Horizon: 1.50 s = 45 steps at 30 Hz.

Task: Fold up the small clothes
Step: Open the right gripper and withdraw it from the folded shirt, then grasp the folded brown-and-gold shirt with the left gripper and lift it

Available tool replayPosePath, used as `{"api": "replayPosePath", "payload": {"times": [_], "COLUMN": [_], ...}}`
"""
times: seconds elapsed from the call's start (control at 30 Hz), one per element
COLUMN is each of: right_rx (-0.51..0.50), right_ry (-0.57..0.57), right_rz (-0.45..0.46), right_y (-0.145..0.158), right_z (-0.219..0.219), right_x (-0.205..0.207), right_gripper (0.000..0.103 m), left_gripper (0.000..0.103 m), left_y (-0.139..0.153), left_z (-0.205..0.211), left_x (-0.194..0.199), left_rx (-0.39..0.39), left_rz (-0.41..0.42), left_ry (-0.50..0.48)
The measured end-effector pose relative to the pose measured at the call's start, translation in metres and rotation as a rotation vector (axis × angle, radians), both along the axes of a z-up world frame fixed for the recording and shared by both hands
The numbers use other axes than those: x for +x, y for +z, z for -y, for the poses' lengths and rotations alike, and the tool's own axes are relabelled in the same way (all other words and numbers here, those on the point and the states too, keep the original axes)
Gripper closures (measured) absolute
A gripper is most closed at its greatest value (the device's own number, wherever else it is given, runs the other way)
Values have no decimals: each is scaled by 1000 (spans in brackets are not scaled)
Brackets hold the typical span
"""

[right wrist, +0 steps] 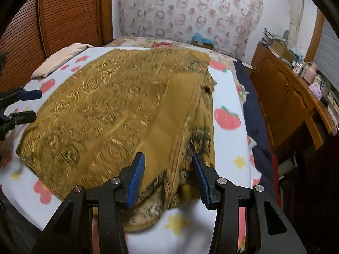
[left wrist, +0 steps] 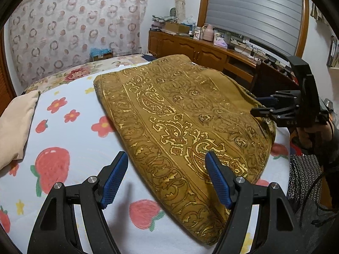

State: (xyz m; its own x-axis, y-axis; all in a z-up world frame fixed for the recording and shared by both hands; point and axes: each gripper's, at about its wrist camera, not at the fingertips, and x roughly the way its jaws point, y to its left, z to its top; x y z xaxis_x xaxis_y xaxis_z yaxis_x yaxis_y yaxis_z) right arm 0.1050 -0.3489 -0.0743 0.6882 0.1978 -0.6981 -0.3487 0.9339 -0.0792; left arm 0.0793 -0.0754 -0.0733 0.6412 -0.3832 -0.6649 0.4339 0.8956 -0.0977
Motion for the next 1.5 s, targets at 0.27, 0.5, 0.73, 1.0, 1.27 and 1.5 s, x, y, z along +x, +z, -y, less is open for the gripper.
{"api": "replayPosePath", "payload": {"times": [0.27,0.5,0.73,1.0,1.27,1.5], "right_rx": [82,145,98,73,82,174], "right_ry": [-29,-71,-101,-116,-177,-158], "right_rz": [20,97,76,61,37,-5], "right_y": [-6,2,-15,-9,-17,-18], "right_z": [17,25,3,-7,1,4], "right_x": [-13,-40,-34,-22,-20,-18], "right_gripper": [96,97,97,56,40,39], "left_gripper": [27,27,32,56,68,69], "left_y": [-7,-8,-13,-19,-19,-18], "left_z": [0,-2,-5,-6,-4,-7], "left_x": [-1,-5,-12,-22,-31,-31], "left_rx": [-2,-12,-7,-40,-62,-96], "left_rz": [-23,-31,-61,-113,-123,-137], "left_ry": [0,-3,-15,-52,-66,-78]}}
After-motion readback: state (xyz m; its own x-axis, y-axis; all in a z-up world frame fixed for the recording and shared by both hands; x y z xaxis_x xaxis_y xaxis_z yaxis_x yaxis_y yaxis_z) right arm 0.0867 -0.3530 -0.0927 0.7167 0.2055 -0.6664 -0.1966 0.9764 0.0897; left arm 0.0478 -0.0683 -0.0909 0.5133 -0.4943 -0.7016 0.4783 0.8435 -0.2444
